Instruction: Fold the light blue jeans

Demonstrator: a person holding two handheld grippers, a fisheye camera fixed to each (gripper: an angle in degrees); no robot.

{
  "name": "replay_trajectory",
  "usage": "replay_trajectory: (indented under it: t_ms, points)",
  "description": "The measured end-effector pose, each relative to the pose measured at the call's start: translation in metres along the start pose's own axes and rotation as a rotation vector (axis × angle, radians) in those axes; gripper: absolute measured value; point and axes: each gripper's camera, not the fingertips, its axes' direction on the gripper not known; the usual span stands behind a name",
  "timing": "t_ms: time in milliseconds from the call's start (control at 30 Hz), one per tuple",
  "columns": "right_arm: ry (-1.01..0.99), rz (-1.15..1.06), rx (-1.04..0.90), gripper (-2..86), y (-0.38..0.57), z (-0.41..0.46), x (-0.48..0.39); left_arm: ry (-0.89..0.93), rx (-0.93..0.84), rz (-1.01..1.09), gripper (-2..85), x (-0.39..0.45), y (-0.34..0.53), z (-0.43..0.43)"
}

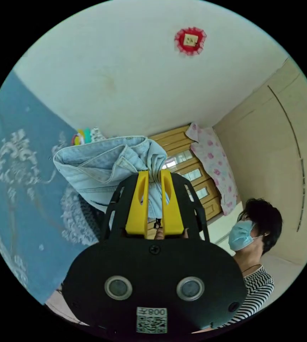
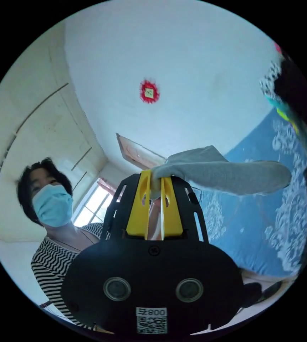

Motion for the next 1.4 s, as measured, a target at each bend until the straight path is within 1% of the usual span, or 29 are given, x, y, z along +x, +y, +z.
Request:
replay_trajectory:
  t_ms: [33,67,133,167,233,267,333,367,433,467,533,567,633,733,900,1000,1067,1167,1233,1267,1300,1333,1400]
  points:
    - [0.020,-0.047,0.031,1.4,-0.023,-0.024,-0.018,0.039,-0.026,0.030,6.2,0.000,-0.024,0.046]
    - [0.029,-0.069,0.048,1.4,-0.033,-0.037,-0.027,0.056,-0.039,0.048,6.2,0.000,-0.036,0.069]
    - [0.071,-0.145,0.120,1.4,-0.070,-0.091,-0.068,0.124,-0.096,0.103,6.2,0.006,-0.077,0.164]
    - [0.084,-0.160,0.138,1.4,-0.077,-0.105,-0.078,0.141,-0.108,0.116,6.1,0.008,-0.085,0.188]
    - [0.129,-0.213,0.194,1.5,-0.101,-0.163,-0.117,0.185,-0.172,0.176,6.1,0.014,-0.113,0.281]
    - [0.142,-0.220,0.209,1.6,-0.104,-0.177,-0.125,0.199,-0.190,0.177,6.1,0.013,-0.119,0.305]
    - [0.203,-0.250,0.248,1.8,-0.110,-0.233,-0.150,0.239,-0.258,0.183,6.2,0.002,-0.132,0.394]
    - [0.220,-0.246,0.260,1.9,-0.109,-0.246,-0.153,0.238,-0.274,0.183,6.3,-0.003,-0.133,0.415]
    - [0.291,-0.223,0.296,1.9,-0.100,-0.299,-0.155,0.227,-0.339,0.151,6.3,-0.032,-0.131,0.496]
    - [0.300,-0.209,0.309,1.8,-0.097,-0.312,-0.152,0.223,-0.354,0.137,6.4,-0.041,-0.129,0.515]
    - [0.311,-0.146,0.366,1.7,-0.089,-0.365,-0.132,0.201,-0.410,0.078,6.4,-0.079,-0.120,0.587]
    - [0.315,-0.130,0.378,1.6,-0.088,-0.378,-0.127,0.192,-0.422,0.062,6.4,-0.089,-0.118,0.604]
    - [0.329,-0.067,0.412,1.4,-0.084,-0.423,-0.105,0.142,-0.472,0.011,6.4,-0.123,-0.111,0.671]
    - [0.312,-0.018,0.450,1.2,-0.076,-0.471,-0.082,0.106,-0.534,-0.006,6.4,-0.155,-0.103,0.742]
    - [0.308,-0.039,0.447,1.3,-0.067,-0.507,-0.076,0.148,-0.568,0.024,6.4,-0.186,-0.096,0.820]
    - [0.291,-0.041,0.407,1.5,-0.052,-0.500,-0.063,0.171,-0.568,0.061,6.4,-0.208,-0.092,0.846]
    - [0.298,-0.007,0.373,1.6,-0.036,-0.487,-0.038,0.148,-0.568,0.060,6.5,-0.233,-0.087,0.853]
    - [0.382,0.153,0.300,1.9,-0.004,-0.459,0.036,-0.001,-0.626,-0.010,6.6,-0.297,-0.074,0.862]
    - [0.483,0.338,0.236,2.2,0.027,-0.435,0.117,-0.196,-0.712,-0.130,6.6,-0.361,-0.059,0.869]
    - [0.487,0.390,0.211,2.2,0.034,-0.429,0.139,-0.244,-0.724,-0.152,6.5,-0.374,-0.055,0.870]
    - [0.483,0.461,0.140,2.4,0.043,-0.413,0.179,-0.258,-0.720,-0.182,6.5,-0.396,-0.050,0.871]
    - [0.476,0.515,0.089,2.4,0.049,-0.396,0.209,-0.206,-0.687,-0.218,6.6,-0.411,-0.045,0.872]
    - [0.488,0.545,0.050,2.5,0.049,-0.377,0.231,-0.175,-0.660,-0.221,6.7,-0.424,-0.040,0.879]
